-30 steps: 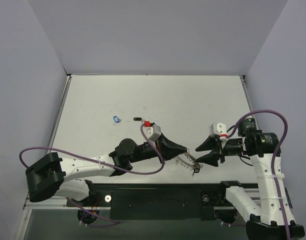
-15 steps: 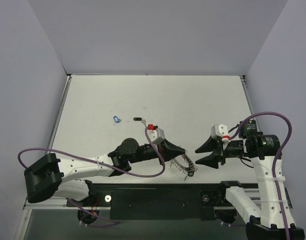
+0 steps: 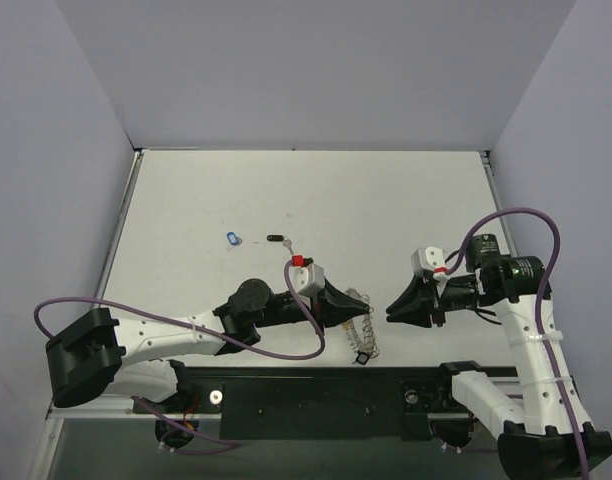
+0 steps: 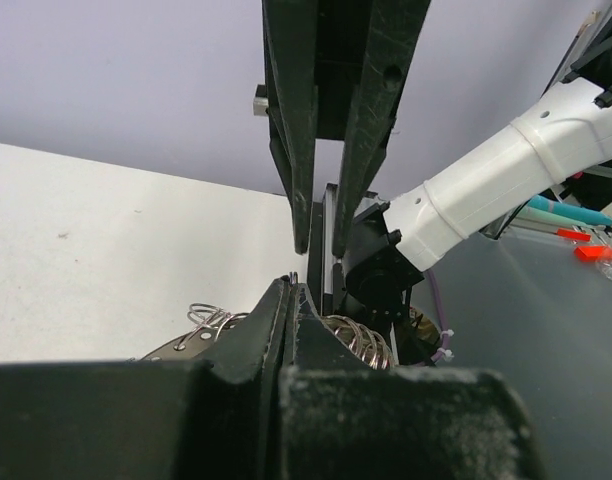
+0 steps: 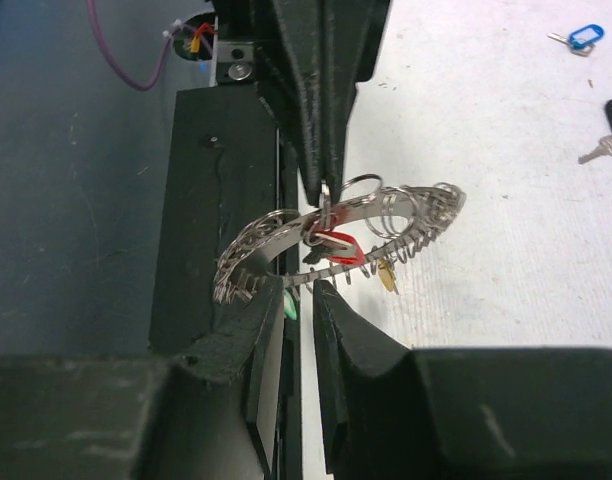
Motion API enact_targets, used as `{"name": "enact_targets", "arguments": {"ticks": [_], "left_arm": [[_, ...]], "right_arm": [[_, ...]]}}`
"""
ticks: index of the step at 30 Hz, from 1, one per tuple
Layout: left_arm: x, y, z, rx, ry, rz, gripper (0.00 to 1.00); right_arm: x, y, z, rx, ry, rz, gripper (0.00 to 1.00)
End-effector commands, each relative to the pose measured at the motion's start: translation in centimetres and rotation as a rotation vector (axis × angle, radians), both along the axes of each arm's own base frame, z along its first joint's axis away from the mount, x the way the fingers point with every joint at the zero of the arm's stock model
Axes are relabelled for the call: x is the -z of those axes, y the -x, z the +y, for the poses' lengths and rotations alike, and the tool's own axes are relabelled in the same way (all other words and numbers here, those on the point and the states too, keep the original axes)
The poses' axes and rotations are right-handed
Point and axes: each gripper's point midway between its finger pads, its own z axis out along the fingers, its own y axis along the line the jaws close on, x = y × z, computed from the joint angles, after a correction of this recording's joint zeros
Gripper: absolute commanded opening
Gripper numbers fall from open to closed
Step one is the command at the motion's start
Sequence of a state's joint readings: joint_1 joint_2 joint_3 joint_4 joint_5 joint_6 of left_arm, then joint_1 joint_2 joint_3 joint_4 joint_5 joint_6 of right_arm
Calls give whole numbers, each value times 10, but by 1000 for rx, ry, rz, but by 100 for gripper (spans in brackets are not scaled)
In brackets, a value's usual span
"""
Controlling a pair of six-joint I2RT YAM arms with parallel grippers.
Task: Put the keys on the keyring
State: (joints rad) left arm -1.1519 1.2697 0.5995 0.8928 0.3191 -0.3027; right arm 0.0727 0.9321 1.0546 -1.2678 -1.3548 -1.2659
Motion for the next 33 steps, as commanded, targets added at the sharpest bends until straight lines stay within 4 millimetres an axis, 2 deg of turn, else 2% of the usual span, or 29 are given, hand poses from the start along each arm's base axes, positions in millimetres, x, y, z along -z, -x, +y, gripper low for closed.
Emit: {"name": "enact_targets", "arguments": {"ticks": [1,9,19,24,33], "left_arm": [[-51,7,6,32,156,-95,0],[-58,8,-3,61,168,-83,0],[-69,9,-5,76,206,-70,0],[-67,7,-7,72,208,-59,0],[-69,5,-10,67,245,-30,0]], "right_arm": [[6,13,6,-65,-9,-31,14],[5,15,12,-113,-30,-21,13],[5,19,19,-159,-58,2,9],[2,22,23,-189,-69,8,6],[3,23,26,-227,-74,-5,11]]}}
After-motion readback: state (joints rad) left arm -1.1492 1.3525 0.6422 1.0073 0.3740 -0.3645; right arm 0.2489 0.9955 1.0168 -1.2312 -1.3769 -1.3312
